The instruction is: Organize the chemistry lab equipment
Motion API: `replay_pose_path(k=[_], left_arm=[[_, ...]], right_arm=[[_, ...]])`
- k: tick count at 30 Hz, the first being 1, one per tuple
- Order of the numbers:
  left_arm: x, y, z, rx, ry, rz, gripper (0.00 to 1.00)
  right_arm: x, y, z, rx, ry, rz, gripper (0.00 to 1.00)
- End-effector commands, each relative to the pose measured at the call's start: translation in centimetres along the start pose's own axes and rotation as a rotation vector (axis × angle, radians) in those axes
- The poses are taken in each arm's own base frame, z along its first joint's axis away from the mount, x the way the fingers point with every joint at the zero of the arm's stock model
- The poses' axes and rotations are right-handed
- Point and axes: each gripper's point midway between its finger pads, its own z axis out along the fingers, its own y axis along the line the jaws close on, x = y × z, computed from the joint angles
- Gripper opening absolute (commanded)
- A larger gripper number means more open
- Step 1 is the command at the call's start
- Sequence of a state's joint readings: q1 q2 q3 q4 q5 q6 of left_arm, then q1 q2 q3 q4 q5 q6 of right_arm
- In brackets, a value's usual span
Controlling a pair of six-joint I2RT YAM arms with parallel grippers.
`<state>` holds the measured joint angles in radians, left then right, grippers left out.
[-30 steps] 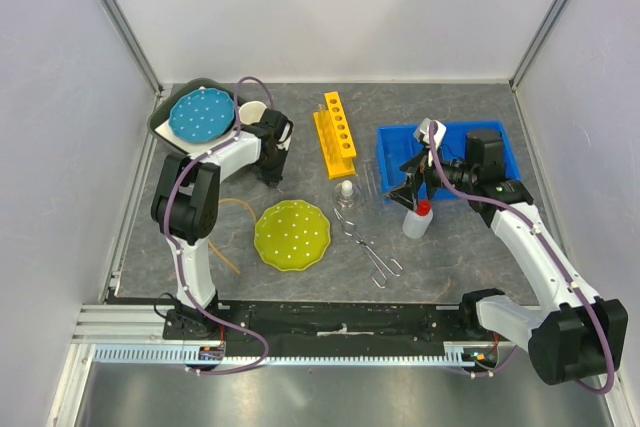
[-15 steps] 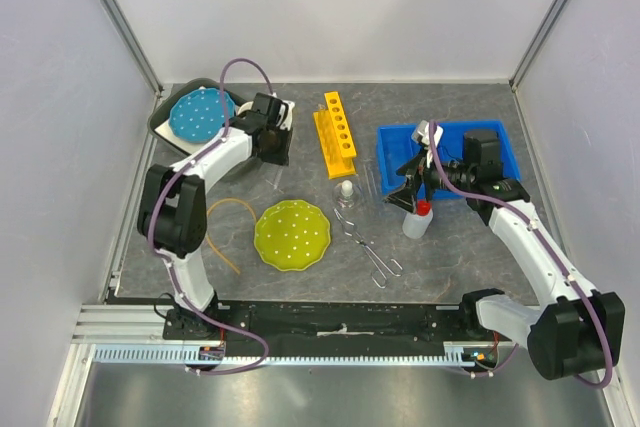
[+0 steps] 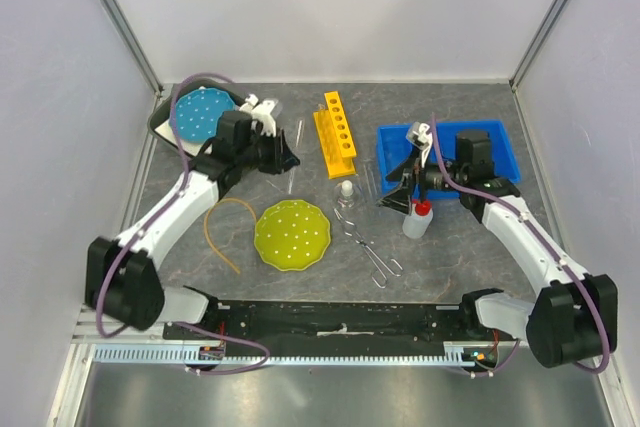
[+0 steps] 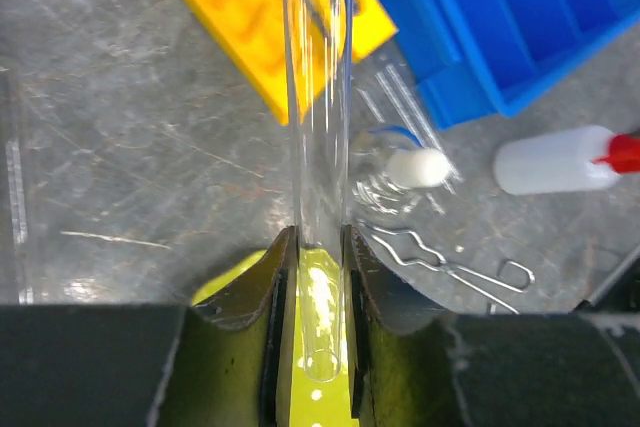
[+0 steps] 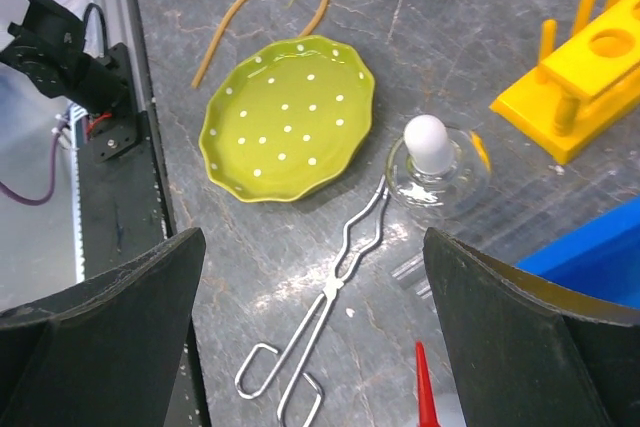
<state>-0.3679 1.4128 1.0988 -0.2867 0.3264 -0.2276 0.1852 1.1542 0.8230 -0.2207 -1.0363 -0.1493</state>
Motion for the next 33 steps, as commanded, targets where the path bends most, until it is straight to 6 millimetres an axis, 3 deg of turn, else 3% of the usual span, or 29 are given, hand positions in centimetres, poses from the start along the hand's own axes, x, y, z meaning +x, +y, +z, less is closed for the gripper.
replay_pose_path(k=[1, 2, 3, 8, 10, 14, 15, 27, 33], left_arm=[[-1.2, -5.4, -3.6, 0.225, -0.158, -0.029, 0.12], [-0.8, -5.9, -4.1, 0.251, -0.166, -0.048, 0.12], [0.1, -6.2, -4.3, 0.268, -0.170, -0.050, 0.12], [2.0, -8.2, -6.6, 0.342, -0.213, -0.055, 0.12], [2.2, -8.7, -7.4, 0.363, -0.232, -0.049, 0.12], [2.6, -9.3, -9.2, 0.388, -0.278, -0.048, 0.12], [2.7, -9.4, -9.5, 0.391, -0.282, -0.049, 0.12], [4.1, -9.1, -10.3, 0.384, -0.294, -0.065, 0.12], [4.0, -9.6, -10.3, 0.401, -0.284, -0.063, 0.12]], right_arm=[[-2.2, 1.1, 1.7, -0.088, -0.025, 0.007, 0.98], [-2.3, 0.9, 2.2, -0.090, -0.010, 0.027, 0.98], [-3.9, 1.6, 2.8, -0.106, -0.016, 0.003, 0.98], [-7.7, 2.7, 5.8, -0.094, -0.018, 0.145, 0.98], [-10.1, 3.5, 7.2, -0.095, -0.067, 0.159, 0.98], [-12.0, 4.7, 10.0, -0.105, -0.080, 0.266, 0.98], [-12.9, 5.7, 10.6, -0.124, -0.082, 0.283, 0.98], [-12.1, 8.6, 14.0, -0.211, -0.010, 0.330, 0.98], [-11.2, 7.7, 15.7, -0.198, 0.015, 0.367, 0.88]])
